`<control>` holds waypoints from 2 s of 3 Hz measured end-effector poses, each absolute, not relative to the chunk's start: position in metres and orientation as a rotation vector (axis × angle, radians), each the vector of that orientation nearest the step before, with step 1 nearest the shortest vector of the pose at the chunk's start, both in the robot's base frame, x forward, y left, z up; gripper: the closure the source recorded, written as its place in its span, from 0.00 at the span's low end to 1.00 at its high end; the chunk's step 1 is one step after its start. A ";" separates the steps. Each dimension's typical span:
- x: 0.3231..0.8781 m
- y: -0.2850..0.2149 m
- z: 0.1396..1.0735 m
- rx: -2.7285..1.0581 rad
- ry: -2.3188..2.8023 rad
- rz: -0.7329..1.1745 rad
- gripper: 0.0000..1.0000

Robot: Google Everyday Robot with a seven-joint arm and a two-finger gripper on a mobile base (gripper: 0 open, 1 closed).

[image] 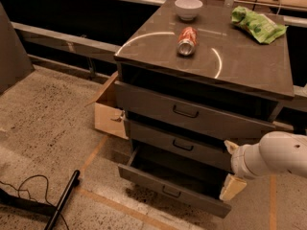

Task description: Open middle drawer

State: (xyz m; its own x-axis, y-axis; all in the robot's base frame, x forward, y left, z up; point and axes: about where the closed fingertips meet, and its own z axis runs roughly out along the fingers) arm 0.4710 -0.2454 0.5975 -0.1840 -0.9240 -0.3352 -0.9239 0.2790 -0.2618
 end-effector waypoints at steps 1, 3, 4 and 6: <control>0.474 -0.239 0.569 -1.678 2.125 0.018 0.00; 0.505 -0.236 0.519 -1.680 2.117 -0.009 0.00; 0.518 -0.243 0.507 -1.677 2.124 -0.047 0.00; 0.544 -0.258 0.482 -1.648 2.145 -0.120 0.00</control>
Offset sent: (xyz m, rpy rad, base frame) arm 0.0312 0.0142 -0.0841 0.0033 0.0003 0.0217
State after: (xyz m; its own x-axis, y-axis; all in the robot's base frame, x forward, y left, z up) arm 0.5436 -0.2583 0.4824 -0.2009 -0.9384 -0.2812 -0.9011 0.2896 -0.3226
